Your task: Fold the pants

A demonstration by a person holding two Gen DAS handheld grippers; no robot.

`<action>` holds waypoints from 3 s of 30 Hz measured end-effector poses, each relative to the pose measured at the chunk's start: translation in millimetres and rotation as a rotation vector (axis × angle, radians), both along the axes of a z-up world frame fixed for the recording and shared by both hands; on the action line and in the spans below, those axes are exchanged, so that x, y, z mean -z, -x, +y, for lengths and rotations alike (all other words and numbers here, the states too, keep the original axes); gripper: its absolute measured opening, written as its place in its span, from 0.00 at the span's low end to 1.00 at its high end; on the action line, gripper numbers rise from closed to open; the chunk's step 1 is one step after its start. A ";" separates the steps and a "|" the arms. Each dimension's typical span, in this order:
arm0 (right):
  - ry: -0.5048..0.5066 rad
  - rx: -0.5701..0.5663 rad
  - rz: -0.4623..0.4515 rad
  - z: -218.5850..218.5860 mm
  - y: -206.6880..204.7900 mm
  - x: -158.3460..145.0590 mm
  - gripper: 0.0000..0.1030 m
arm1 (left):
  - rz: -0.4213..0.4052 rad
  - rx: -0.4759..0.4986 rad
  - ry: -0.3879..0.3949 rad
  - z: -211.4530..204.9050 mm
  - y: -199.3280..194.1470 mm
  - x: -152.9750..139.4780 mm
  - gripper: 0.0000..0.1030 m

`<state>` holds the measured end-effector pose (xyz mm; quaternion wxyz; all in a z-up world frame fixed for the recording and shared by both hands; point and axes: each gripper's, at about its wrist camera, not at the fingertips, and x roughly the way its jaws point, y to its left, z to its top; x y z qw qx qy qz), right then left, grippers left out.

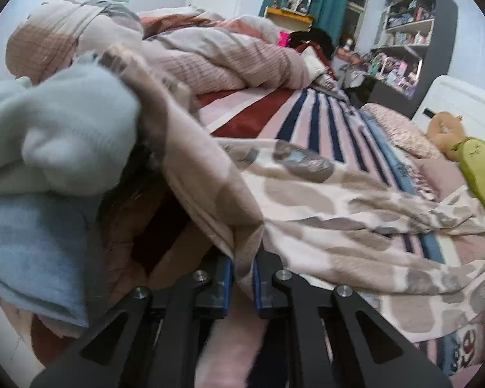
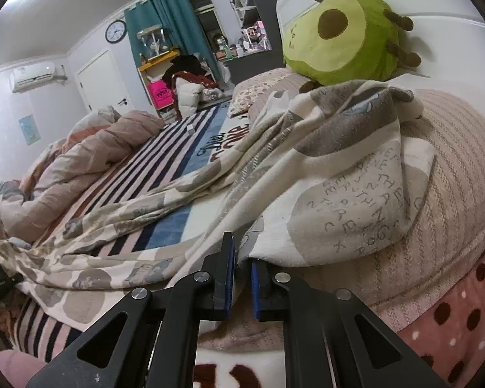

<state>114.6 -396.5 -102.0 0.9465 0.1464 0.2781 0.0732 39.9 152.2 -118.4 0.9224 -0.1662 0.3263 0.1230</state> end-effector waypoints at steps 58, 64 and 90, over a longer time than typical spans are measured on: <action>0.554 -0.150 0.050 81.9 -265.0 -48.9 0.67 | 0.039 0.029 -0.268 17.7 -254.8 -24.7 0.75; 0.463 -0.261 0.165 70.7 -258.4 -62.1 0.79 | 0.034 0.093 -0.280 15.2 -240.1 -53.4 0.86; 0.434 -0.455 0.299 162.6 -295.4 30.0 0.17 | 0.114 0.438 -0.114 -87.1 -273.7 21.1 0.86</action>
